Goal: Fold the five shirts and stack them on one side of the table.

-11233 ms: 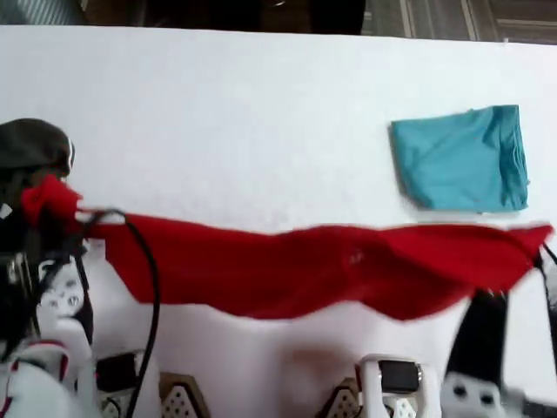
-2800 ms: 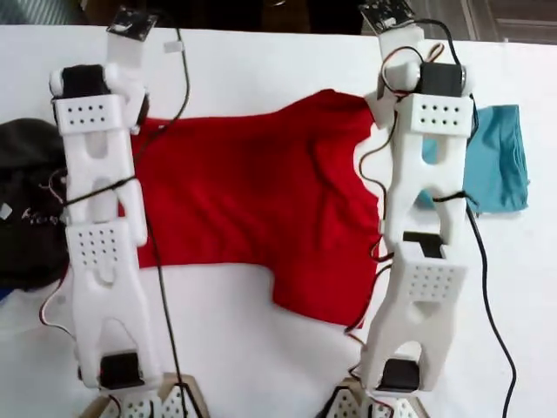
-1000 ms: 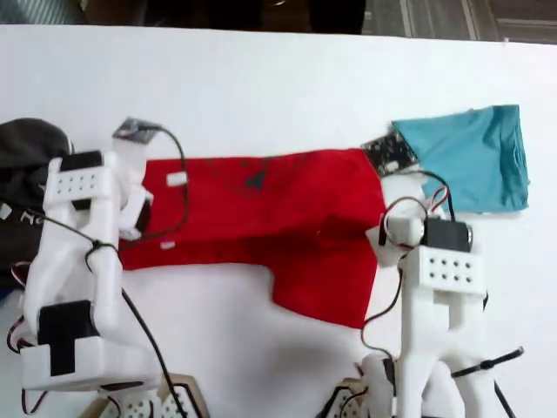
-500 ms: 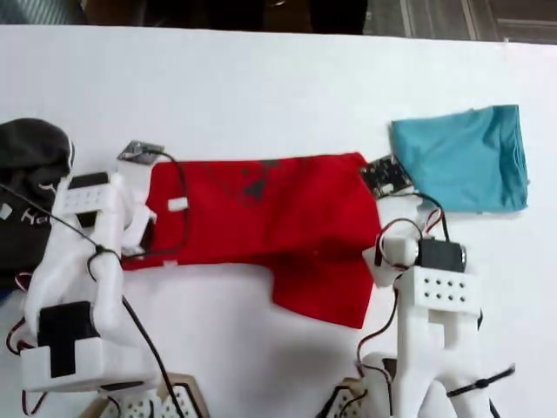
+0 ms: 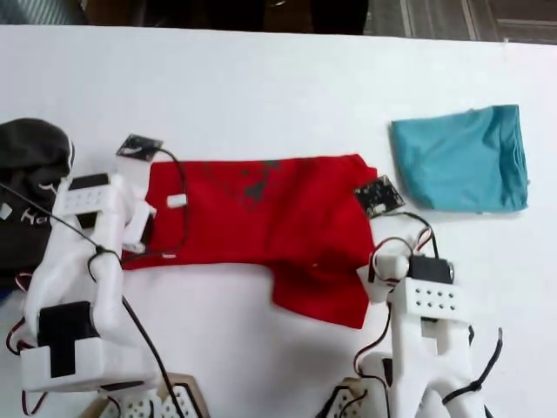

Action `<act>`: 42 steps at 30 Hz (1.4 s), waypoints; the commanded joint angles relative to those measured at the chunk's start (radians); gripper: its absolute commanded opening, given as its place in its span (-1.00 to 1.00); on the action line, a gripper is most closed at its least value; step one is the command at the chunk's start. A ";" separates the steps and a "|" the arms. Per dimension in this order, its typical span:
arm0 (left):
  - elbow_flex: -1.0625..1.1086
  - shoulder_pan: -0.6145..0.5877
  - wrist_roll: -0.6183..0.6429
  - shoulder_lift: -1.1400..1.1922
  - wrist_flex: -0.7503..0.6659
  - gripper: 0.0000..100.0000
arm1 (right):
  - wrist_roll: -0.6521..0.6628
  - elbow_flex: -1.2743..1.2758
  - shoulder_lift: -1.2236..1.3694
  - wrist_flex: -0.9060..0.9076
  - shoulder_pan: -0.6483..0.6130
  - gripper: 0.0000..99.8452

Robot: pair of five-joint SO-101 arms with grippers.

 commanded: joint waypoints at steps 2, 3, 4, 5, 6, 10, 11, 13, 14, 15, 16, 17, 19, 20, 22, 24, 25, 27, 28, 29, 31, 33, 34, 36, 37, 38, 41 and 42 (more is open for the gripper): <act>0.024 -0.008 -0.006 -0.032 -0.014 -0.95 | 0.008 0.000 -0.030 -0.024 0.008 -0.95; 0.038 -0.008 -0.006 -0.032 -0.014 -0.94 | 0.008 0.002 -0.030 -0.022 0.008 -0.93; 0.050 -0.006 -0.006 -0.032 -0.014 -0.94 | 0.008 0.002 -0.030 -0.018 0.008 -0.89; 0.062 -0.006 -0.012 -0.032 -0.014 -0.94 | 0.008 0.002 -0.030 -0.012 0.010 -0.83; 0.071 -0.006 -0.031 -0.032 -0.014 -0.94 | 0.008 0.002 -0.031 -0.005 0.007 -0.77; 0.079 -0.034 -0.054 -0.034 -0.002 -0.94 | 0.008 -0.005 -0.039 0.012 0.005 -0.60; 0.073 -0.044 -0.054 -0.038 0.012 -0.94 | 0.008 -0.009 -0.039 0.015 0.005 -0.59; 0.047 -0.061 -0.054 -0.041 0.044 -0.94 | 0.006 -0.031 -0.039 0.039 0.005 -0.59; 0.027 -0.074 -0.055 -0.041 0.071 -0.94 | 0.002 -0.054 -0.039 0.061 0.005 -0.59; 0.002 -0.084 -0.057 -0.041 0.094 -0.93 | -0.002 -0.081 -0.039 0.081 0.005 -0.59; -0.024 -0.092 -0.058 -0.041 0.118 -0.90 | -0.002 -0.114 -0.039 0.101 0.005 -0.59; -0.056 -0.098 -0.060 -0.041 0.146 -0.85 | -0.002 -0.149 -0.039 0.119 0.005 -0.59; -0.125 -0.106 -0.060 -0.041 0.201 -0.69 | -0.003 -0.218 -0.039 0.143 0.005 -0.59; -0.159 -0.104 -0.060 -0.041 0.224 -0.61 | -0.003 -0.252 -0.038 0.150 0.005 -0.59; -0.223 -0.100 -0.057 -0.040 0.262 -0.50 | -0.003 -0.313 -0.030 0.151 0.005 -0.59; -0.283 -0.098 -0.055 -0.038 0.278 -0.47 | -0.003 -0.361 -0.028 0.139 0.004 -0.59; -0.311 -0.098 -0.055 -0.035 0.278 -0.47 | -0.003 -0.379 -0.028 0.124 -0.005 -0.59; -0.363 -0.098 -0.055 -0.034 0.275 -0.47 | -0.021 -0.407 -0.027 0.091 -0.028 -0.59; -0.387 -0.098 -0.055 -0.034 0.270 -0.47 | -0.044 -0.413 -0.025 0.067 -0.042 -0.60; -0.412 -0.097 -0.054 -0.032 0.259 -0.50 | -0.071 -0.420 -0.015 0.039 -0.061 -0.64; -0.435 -0.072 -0.041 -0.031 0.206 -0.75 | -0.112 -0.437 0.033 -0.039 -0.097 -0.89; -0.437 -0.041 0.012 -0.029 0.144 -0.97 | -0.138 -0.480 0.124 -0.111 -0.124 -0.94; -0.437 -0.015 0.026 -0.029 0.121 -0.89 | -0.144 -0.520 0.182 -0.130 -0.136 -0.92; -0.437 0.035 0.034 -0.026 0.075 -0.96 | -0.150 -0.632 0.321 -0.140 -0.154 -0.97; -0.437 0.061 0.034 -0.014 0.049 -0.94 | -0.150 -0.703 0.404 -0.139 -0.162 -0.95; -0.444 0.081 0.043 0.009 0.023 -0.95 | -0.150 -0.773 0.490 -0.136 -0.166 -0.96; -0.467 0.114 0.087 0.135 -0.080 -0.95 | -0.157 -1.000 0.753 -0.094 -0.182 -0.96; -0.486 0.115 0.097 0.192 -0.106 -0.95 | -0.176 -1.077 0.837 -0.058 -0.191 -0.96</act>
